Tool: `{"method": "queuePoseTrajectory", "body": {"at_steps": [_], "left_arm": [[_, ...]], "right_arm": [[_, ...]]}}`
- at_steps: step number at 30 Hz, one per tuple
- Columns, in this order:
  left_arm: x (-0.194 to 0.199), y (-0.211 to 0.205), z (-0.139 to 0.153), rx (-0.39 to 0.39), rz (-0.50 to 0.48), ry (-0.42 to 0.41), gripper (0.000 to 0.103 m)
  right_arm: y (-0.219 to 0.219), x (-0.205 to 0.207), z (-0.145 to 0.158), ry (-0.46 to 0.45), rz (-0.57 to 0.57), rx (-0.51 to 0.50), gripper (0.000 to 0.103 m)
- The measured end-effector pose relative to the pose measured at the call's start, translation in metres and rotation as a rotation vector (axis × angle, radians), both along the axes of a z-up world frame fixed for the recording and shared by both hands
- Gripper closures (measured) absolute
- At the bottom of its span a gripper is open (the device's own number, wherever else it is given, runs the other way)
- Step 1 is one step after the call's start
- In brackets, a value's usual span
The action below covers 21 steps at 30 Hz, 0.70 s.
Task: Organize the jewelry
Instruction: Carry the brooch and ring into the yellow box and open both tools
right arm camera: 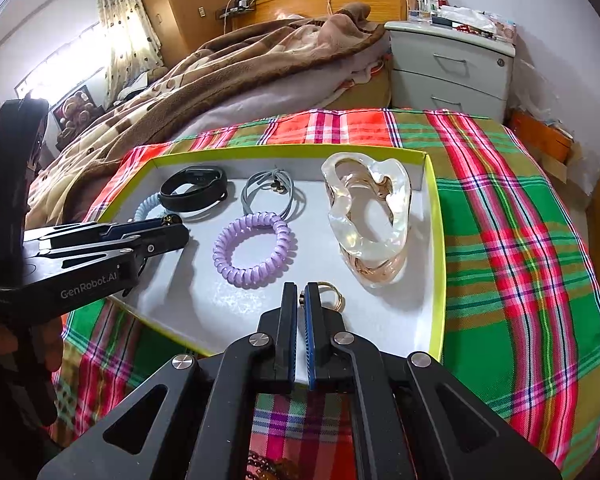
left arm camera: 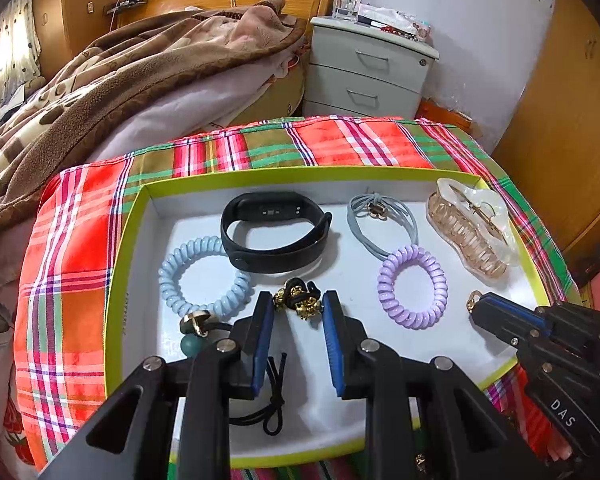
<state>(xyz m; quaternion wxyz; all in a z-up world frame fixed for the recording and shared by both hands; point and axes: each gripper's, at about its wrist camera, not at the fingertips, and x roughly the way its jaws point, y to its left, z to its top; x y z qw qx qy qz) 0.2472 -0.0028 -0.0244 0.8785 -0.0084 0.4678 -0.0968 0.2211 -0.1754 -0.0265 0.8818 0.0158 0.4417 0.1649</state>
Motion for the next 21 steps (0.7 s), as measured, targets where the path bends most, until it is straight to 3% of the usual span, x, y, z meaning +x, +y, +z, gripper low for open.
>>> {"method": "queuePoseTrajectory", "body": {"at_steps": [21], "left_arm": [[-0.017, 0.004, 0.019, -0.033, -0.001, -0.026, 0.064]], "right_arm": [[-0.009, -0.028, 0.024, -0.088, -0.028, 0.047, 0.089]]}}
